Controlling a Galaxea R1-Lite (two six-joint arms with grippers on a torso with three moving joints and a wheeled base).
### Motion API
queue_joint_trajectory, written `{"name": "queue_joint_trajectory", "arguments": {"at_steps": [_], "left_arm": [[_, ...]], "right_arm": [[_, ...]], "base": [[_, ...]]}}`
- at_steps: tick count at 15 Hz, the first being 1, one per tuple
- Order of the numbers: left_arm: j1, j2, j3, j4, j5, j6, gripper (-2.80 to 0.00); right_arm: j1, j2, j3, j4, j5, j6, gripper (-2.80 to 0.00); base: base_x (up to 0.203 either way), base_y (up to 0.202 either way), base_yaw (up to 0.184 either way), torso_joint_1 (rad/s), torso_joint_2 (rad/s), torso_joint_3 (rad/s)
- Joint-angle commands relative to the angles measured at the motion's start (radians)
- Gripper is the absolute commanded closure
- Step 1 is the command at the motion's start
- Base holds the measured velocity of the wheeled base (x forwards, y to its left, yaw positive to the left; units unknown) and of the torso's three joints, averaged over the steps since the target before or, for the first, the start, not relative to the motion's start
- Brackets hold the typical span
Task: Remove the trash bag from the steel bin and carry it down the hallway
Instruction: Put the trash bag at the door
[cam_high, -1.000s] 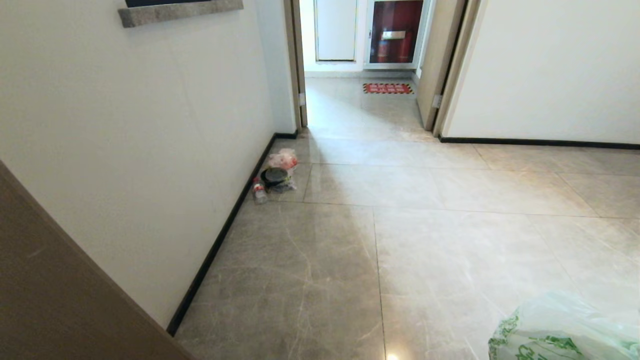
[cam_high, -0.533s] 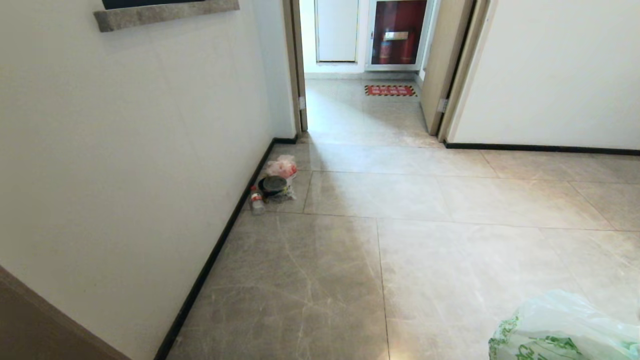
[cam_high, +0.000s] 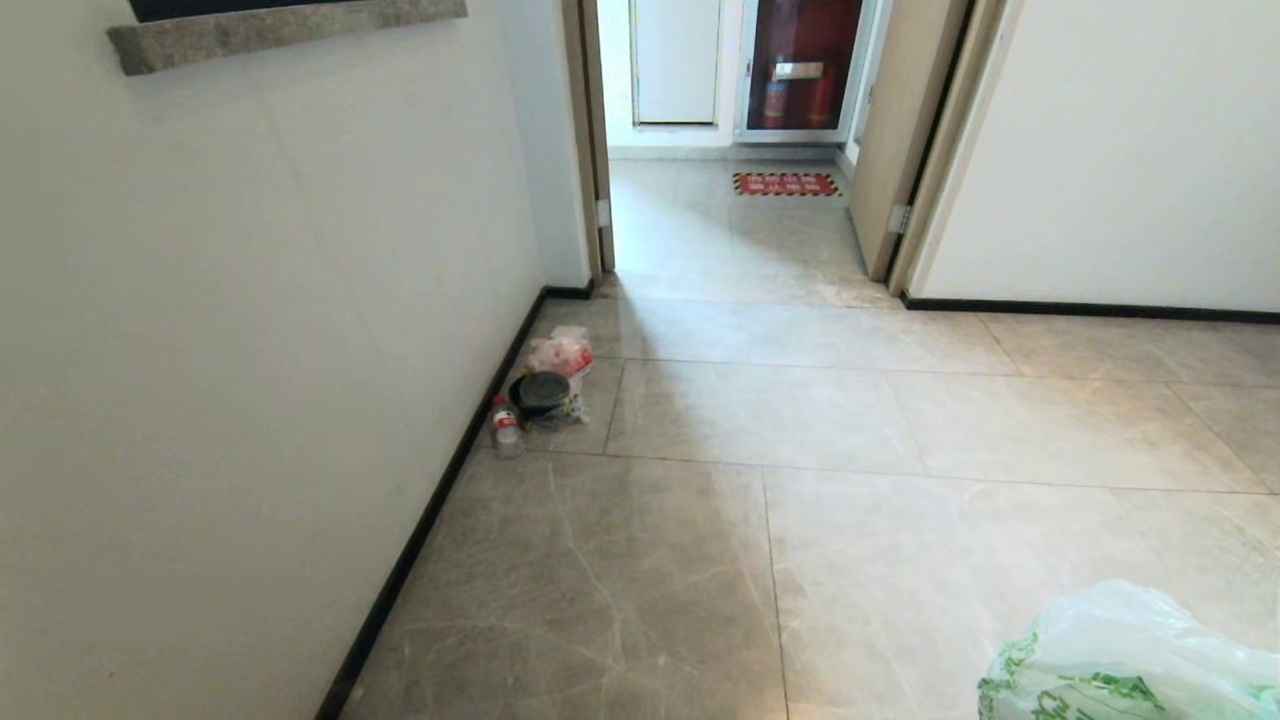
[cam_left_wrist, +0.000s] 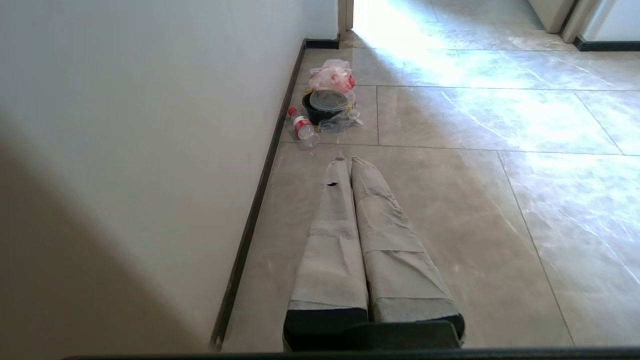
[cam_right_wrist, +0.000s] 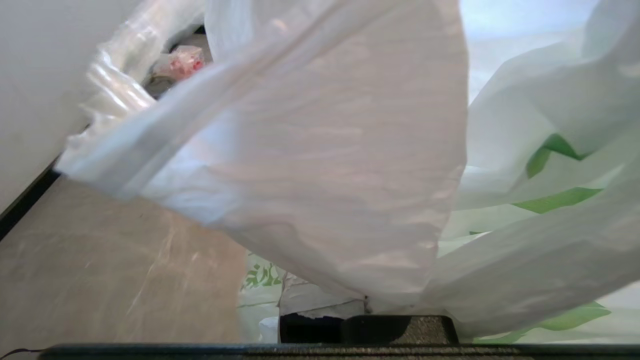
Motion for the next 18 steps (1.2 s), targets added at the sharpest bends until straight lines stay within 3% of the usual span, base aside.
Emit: {"name": "queue_joint_trajectory", "arguments": {"at_steps": [1,18], "left_arm": [[0.0,0.001,0.0,0.0,0.0,0.001,0.0],[0.0,0.001,0.0,0.0,0.0,-0.001,0.0]], "right_arm": [[0.0,-0.039,0.0,0.0,0.0,-0.002,0.0],[0.001,-0.039,0.0,0.0,0.0,-0.002,0.0]], "base": [[0.216,0.0,0.002,0.002,0.02,0.005],[0.189,0.0,0.0,0.002,0.0,0.002]]}}
